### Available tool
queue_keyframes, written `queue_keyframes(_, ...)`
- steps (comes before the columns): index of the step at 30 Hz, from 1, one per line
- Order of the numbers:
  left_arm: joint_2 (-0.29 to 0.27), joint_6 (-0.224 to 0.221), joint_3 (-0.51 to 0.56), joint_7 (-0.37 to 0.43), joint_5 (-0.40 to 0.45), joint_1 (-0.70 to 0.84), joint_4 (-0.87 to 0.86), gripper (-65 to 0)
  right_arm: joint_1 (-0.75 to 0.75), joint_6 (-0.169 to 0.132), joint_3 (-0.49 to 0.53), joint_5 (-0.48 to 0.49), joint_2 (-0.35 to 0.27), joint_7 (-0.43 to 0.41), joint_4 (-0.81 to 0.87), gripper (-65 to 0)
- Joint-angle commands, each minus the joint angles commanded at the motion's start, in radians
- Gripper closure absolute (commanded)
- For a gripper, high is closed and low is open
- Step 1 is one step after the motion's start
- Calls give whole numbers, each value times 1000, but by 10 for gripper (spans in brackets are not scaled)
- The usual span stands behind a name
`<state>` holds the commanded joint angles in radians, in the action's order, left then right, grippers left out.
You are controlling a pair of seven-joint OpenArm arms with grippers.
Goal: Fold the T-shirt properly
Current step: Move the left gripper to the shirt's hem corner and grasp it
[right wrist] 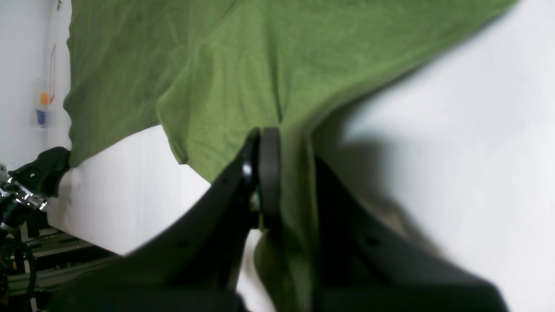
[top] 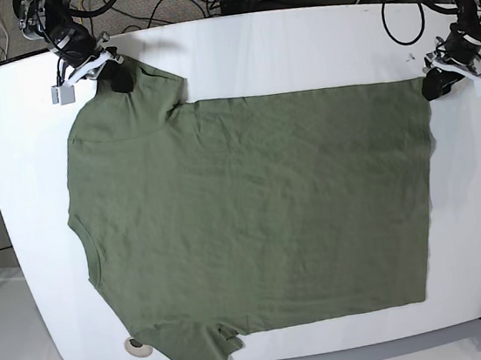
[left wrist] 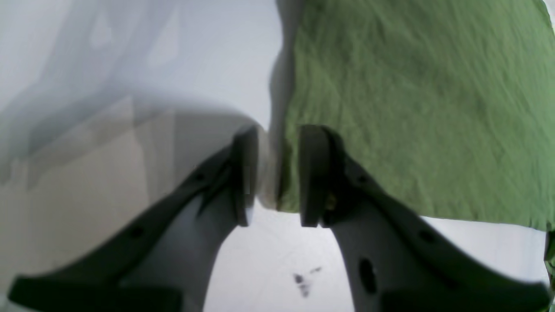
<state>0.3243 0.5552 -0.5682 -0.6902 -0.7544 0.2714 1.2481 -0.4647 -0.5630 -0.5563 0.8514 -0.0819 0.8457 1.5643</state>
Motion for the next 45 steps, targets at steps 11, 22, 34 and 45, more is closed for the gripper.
queue_keyframes(11, 3, 11, 4, 26, -42, -11, 3, -137, 8, 1, -2, -4, 6, -29, 3, 0)
queue_keyframes(22, 5, 14, 3, 22, -48, -17, 4, -125, 10, 1, -5, 1, 5, -30, 8, 0)
queue_keyframes(34, 8, 9, 40, 29, -37, 7, 98, -81, 5, 10, 3, -30, 12, 5, 7, 0)
queue_keyframes(45, 14, 10, 41, -17, -66, 2, 79, -105, 7, 10, -1, -24, 12, -12, 6, 0)
